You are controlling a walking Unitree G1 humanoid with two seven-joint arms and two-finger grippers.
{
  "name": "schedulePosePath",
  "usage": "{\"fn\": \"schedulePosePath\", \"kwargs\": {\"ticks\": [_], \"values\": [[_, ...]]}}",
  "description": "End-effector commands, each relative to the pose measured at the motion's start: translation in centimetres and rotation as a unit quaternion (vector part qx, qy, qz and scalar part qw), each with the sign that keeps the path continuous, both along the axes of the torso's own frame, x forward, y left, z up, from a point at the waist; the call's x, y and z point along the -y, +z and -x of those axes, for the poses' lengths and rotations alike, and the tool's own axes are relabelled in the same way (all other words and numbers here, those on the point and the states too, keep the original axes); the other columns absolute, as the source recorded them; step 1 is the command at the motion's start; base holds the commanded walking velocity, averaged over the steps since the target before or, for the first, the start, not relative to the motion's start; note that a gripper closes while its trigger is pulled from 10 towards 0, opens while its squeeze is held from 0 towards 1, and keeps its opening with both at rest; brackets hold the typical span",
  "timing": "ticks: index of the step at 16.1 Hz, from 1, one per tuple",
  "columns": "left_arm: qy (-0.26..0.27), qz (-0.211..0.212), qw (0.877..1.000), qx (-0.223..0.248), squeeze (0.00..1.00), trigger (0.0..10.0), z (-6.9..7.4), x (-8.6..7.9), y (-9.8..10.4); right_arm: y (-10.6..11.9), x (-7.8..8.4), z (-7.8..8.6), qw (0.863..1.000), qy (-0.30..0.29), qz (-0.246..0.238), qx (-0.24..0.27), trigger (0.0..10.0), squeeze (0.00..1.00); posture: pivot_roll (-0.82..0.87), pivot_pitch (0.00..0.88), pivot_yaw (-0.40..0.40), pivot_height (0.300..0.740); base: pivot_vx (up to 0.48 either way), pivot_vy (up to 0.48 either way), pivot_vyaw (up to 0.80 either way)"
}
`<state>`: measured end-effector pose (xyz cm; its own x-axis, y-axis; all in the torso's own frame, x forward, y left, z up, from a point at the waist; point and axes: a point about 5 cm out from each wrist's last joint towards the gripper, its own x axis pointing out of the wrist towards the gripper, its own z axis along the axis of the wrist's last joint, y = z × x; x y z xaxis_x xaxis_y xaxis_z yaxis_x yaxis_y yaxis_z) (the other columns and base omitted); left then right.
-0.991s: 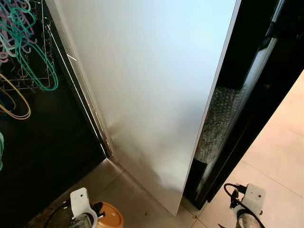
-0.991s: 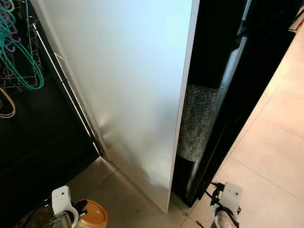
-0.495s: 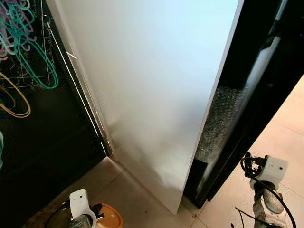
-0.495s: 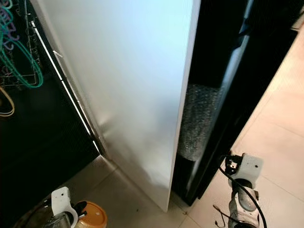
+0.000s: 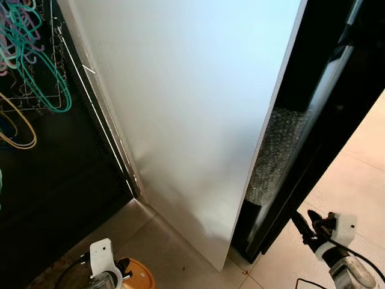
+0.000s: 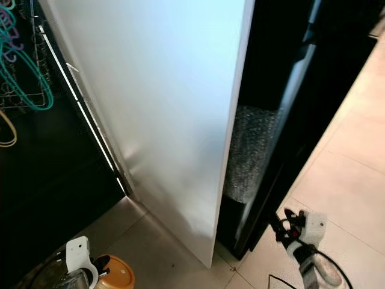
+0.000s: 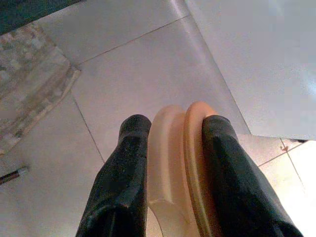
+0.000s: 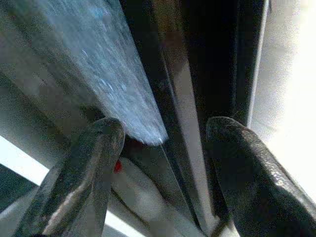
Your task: Restocking fridge
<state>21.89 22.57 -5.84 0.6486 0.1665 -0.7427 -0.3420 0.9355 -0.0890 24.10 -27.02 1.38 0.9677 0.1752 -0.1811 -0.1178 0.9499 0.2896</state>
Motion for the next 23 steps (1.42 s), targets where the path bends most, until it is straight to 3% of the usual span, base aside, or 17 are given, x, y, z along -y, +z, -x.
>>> {"fn": "schedulePosePath", "kwargs": {"ticks": [1, 4, 7, 8, 9, 10, 11, 13, 14, 15, 16, 17, 23], "values": [[-0.001, -0.004, 1.0, -0.01, 0.0, 10.0, 0.2, -0.3, -0.1, 1.1, -0.5, -0.9, 0.999, 0.017, -0.014, 0.029, 10.0, 0.0, -0.02, 0.022, 0.038, 0.74, 0.0, 0.0, 0.0], [-0.004, -0.005, 1.0, -0.009, 0.0, 10.0, 0.2, -0.3, -0.1, 3.2, -2.2, -2.5, 0.996, 0.059, -0.004, 0.066, 10.0, 0.0, -0.01, 0.016, 0.031, 0.74, 0.0, 0.0, 0.0], [-0.004, -0.006, 1.0, -0.011, 0.0, 10.0, 0.3, -0.2, -0.1, 5.0, -2.9, -3.8, 0.995, 0.037, -0.01, 0.095, 10.0, 0.0, 0.0, 0.01, 0.025, 0.74, 0.0, 0.0, 0.0], [-0.005, -0.007, 1.0, -0.012, 0.0, 10.0, 0.2, -0.2, -0.1, 5.9, -3.9, -3.9, 0.99, 0.065, -0.061, 0.107, 10.0, 0.0, 0.0, 0.008, 0.02, 0.74, 0.0, 0.0, 0.0], [-0.003, -0.007, 1.0, -0.014, 0.0, 10.0, 0.3, -0.2, -0.2, 6.8, -5.7, -3.4, 0.981, 0.133, -0.081, 0.12, 10.0, 0.0, 0.0, 0.005, 0.016, 0.74, 0.0, 0.0, 0.0], [-0.002, -0.007, 1.0, -0.017, 0.0, 10.0, 0.3, -0.2, -0.2, 6.7, -6.3, -3.2, 0.98, 0.155, -0.055, 0.115, 10.0, 0.0, 0.0, 0.005, 0.015, 0.74, 0.0, 0.0, 0.0], [-0.002, -0.007, 1.0, -0.017, 0.0, 10.0, 0.3, -0.2, -0.2, 6.7, -6.4, -3.3, 0.981, 0.146, -0.059, 0.11, 10.0, 0.0, 0.0, 0.004, 0.014, 0.74, 0.0, 0.0, 0.0], [-0.002, -0.008, 1.0, -0.02, 0.0, 10.0, 0.4, -0.1, -0.3, 6.2, -4.9, -4.4, 0.993, 0.045, -0.069, 0.083, 10.0, 0.0, 0.0, 0.0, 0.005, 0.74, 0.0, 0.0, 0.0], [-0.002, -0.008, 1.0, -0.02, 0.0, 10.0, 0.4, -0.1, -0.3, 5.9, -4.0, -4.9, 0.997, -0.007, -0.05, 0.057, 10.0, 0.0, 0.0, 0.0, 0.005, 0.74, 0.0, 0.0, 0.0], [0.0, -0.007, 1.0, -0.02, 0.0, 10.0, 0.4, -0.1, -0.3, 6.0, -3.9, -5.1, 0.998, -0.019, -0.022, 0.048, 10.0, 0.0, 0.0, 0.0, 0.005, 0.74, 0.0, 0.0, 0.0], [0.0, -0.007, 1.0, -0.02, 0.0, 10.0, 0.4, -0.1, -0.3, 6.1, -4.0, -5.3, 0.999, -0.027, -0.013, 0.041, 10.0, 0.0, 0.01, 0.0, 0.001, 0.74, 0.0, 0.0, 0.0], [0.0, -0.006, 1.0, -0.02, 0.0, 10.0, 0.4, -0.1, -0.3, 6.0, -4.0, -6.2, 0.997, -0.073, 0.01, 0.003, 10.0, 0.0, 0.01, 0.0, 0.001, 0.74, 0.0, 0.0, 0.0], [0.0, -0.006, 1.0, -0.021, 0.0, 10.0, 0.5, -0.1, -0.3, 6.8, -5.9, -7.8, 0.993, -0.113, 0.02, -0.003, 10.0, 0.0, 0.02, 0.0, 0.002, 0.74, 0.0, 0.0, 0.0]]}}
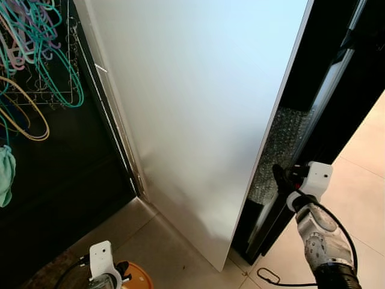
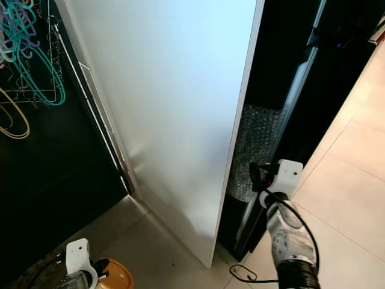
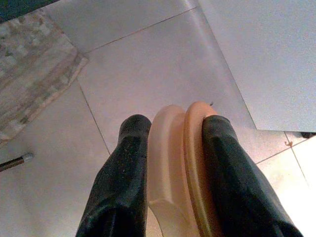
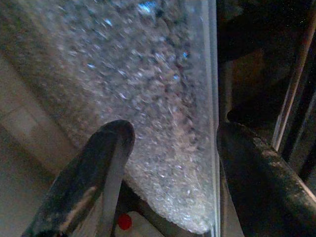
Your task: Restocking fridge
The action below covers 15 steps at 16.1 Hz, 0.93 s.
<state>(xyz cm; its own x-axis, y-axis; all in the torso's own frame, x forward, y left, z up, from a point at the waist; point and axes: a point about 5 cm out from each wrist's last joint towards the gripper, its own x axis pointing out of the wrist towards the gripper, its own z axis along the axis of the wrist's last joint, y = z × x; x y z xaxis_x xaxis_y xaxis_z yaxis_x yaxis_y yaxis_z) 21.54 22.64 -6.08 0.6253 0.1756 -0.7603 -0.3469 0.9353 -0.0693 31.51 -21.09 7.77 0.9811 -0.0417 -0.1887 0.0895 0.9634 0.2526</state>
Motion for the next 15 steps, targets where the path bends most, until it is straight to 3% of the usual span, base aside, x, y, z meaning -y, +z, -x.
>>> {"fn": "schedulePosePath", "kwargs": {"ticks": [1, 3, 6, 7, 12, 15], "values": [[-0.002, -0.001, 1.0, -0.006, 0.0, 10.0, 0.1, -0.1, -0.1, 0.2, 0.0, -0.5, 1.0, -0.019, 0.003, -0.011, 10.0, 0.0, 0.02, 0.0, 0.001, 0.74, 0.0, 0.0, 0.0], [-0.002, -0.001, 1.0, -0.006, 0.0, 10.0, 0.2, -0.1, -0.1, 0.5, -1.1, -0.5, 0.999, 0.033, 0.008, -0.004, 10.0, 0.0, 0.02, 0.0, 0.001, 0.74, 0.0, 0.0, 0.0], [-0.004, -0.003, 1.0, -0.007, 0.0, 10.0, 0.1, -0.1, -0.1, 0.3, 1.7, -0.6, 0.996, -0.068, 0.037, -0.048, 10.0, 0.0, 0.02, 0.0, 0.001, 0.74, 0.0, 0.0, 0.0], [-0.005, -0.003, 1.0, -0.007, 0.0, 10.0, 0.2, -0.1, -0.1, 0.7, 1.9, -0.8, 0.996, -0.077, 0.03, -0.046, 10.0, 0.0, 0.02, 0.0, 0.001, 0.74, 0.0, 0.0, 0.0], [-0.012, -0.007, 1.0, -0.008, 0.0, 10.0, 0.1, -0.1, -0.1, 0.0, 1.7, -0.8, 0.977, -0.138, 0.028, -0.162, 10.0, 0.0, 0.02, 0.0, -0.001, 0.74, 0.0, 0.0, 0.0], [-0.017, -0.009, 1.0, -0.009, 0.0, 10.0, 0.1, -0.1, -0.1, -0.5, 1.0, -0.6, 0.973, -0.122, 0.038, -0.191, 10.0, 0.0, 0.02, 0.0, -0.001, 0.74, 0.0, 0.0, 0.0]]}}
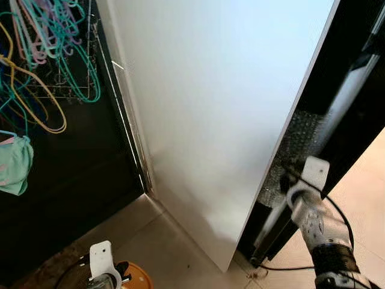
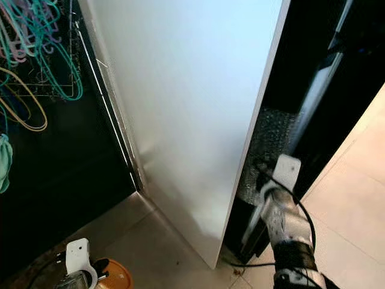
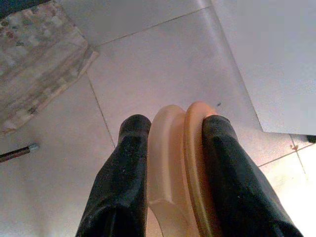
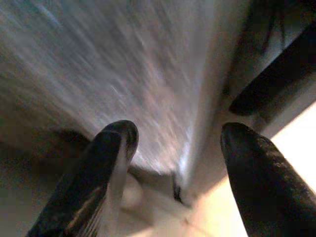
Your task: Restocking fridge
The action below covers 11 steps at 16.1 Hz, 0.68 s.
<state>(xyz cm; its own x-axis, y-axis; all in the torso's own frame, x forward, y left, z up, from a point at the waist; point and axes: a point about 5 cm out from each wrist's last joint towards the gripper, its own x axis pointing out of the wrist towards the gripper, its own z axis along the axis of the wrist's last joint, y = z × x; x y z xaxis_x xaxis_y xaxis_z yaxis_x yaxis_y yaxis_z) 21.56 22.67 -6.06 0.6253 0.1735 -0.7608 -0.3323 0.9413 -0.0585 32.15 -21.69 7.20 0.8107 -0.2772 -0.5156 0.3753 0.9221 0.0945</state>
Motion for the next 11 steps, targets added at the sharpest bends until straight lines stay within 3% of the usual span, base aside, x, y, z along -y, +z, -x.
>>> {"fn": "schedulePosePath", "kwargs": {"ticks": [1, 7, 11], "values": [[-0.013, -0.006, 1.0, -0.007, 0.0, 10.0, 0.1, -0.1, -0.1, 0.7, 0.3, -0.2, 1.0, 0.0, 0.013, 0.015, 10.0, 0.0, 0.02, 0.0, -0.001, 0.74, 0.0, 0.0, 0.0], [-0.024, -0.011, 1.0, -0.009, 0.0, 10.0, 0.1, -0.1, 0.0, 1.9, 1.2, -0.4, 0.998, -0.029, 0.054, 0.035, 10.0, 0.0, 0.02, 0.0, 0.001, 0.74, 0.0, 0.0, 0.0], [-0.031, -0.013, 0.999, -0.009, 0.0, 10.0, 0.0, -0.1, 0.0, 1.4, 1.7, 0.2, 0.995, -0.079, 0.054, -0.009, 10.0, 0.0, 0.02, 0.0, 0.0, 0.74, 0.0, 0.0, 0.0]]}}
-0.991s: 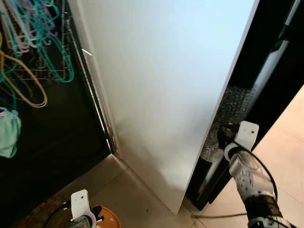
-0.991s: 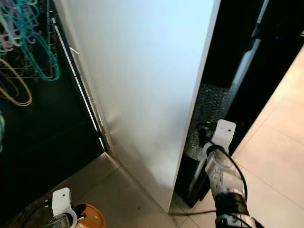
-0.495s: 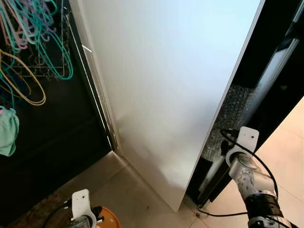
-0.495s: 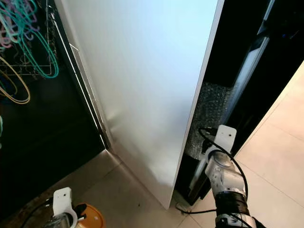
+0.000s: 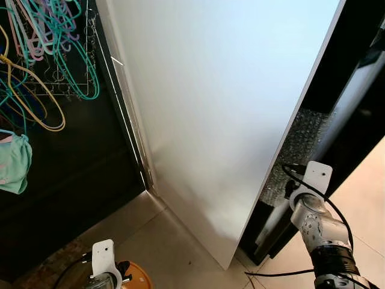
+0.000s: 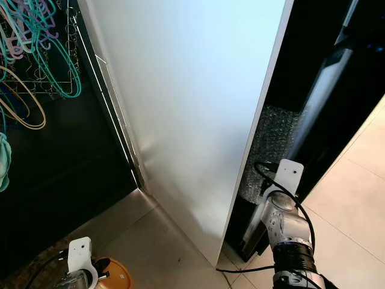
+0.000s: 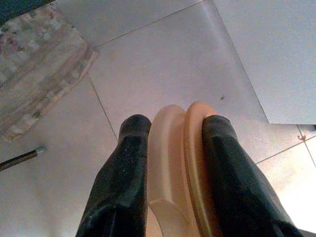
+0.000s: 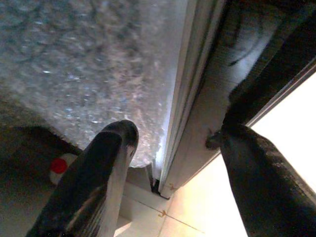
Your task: Restocking fridge
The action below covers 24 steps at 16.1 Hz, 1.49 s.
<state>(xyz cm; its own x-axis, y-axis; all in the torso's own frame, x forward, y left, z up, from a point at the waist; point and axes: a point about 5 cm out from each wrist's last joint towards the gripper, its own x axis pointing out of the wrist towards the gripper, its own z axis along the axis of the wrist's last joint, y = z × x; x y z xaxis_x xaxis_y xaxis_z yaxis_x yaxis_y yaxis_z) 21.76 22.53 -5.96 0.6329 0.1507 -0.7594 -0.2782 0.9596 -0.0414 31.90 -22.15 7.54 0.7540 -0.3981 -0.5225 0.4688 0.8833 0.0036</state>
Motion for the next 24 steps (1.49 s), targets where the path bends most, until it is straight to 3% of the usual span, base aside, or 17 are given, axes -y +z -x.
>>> {"fn": "schedulePosePath", "kwargs": {"ticks": [1, 2, 9, 18, 24], "values": [[-0.004, -0.005, 1.0, -0.008, 0.0, 10.0, 0.2, -0.2, -0.1, 0.9, 1.5, 0.1, 0.999, -0.04, 0.017, 0.008, 10.0, 0.0, 0.02, 0.0, 0.0, 0.74, 0.0, 0.0, 0.0], [-0.005, -0.006, 1.0, -0.008, 0.0, 10.0, 0.2, -0.3, -0.1, 0.6, 2.4, 0.5, 0.997, -0.066, 0.03, -0.001, 10.0, 0.0, 0.02, 0.0, 0.0, 0.74, 0.0, 0.0, 0.0], [-0.016, -0.01, 1.0, -0.008, 0.0, 10.0, 0.1, -0.2, 0.0, 0.7, 2.9, 0.7, 0.995, -0.098, 0.034, 0.001, 10.0, 0.0, 0.01, 0.0, -0.001, 0.74, 0.0, 0.0, 0.0], [-0.023, -0.015, 1.0, -0.01, 0.0, 10.0, 0.0, -0.4, 0.1, 1.3, 9.6, 3.0, 0.978, -0.193, 0.08, 0.015, 10.0, 0.0, -0.03, 0.0, 0.012, 0.74, 0.0, 0.0, 0.0], [-0.031, -0.018, 0.999, -0.011, 0.0, 10.0, -0.2, -0.5, 0.2, 0.5, 11.8, 4.5, 0.968, -0.228, 0.106, 0.004, 10.0, 0.0, -0.08, 0.0, 0.031, 0.74, 0.0, 0.0, 0.0]]}}
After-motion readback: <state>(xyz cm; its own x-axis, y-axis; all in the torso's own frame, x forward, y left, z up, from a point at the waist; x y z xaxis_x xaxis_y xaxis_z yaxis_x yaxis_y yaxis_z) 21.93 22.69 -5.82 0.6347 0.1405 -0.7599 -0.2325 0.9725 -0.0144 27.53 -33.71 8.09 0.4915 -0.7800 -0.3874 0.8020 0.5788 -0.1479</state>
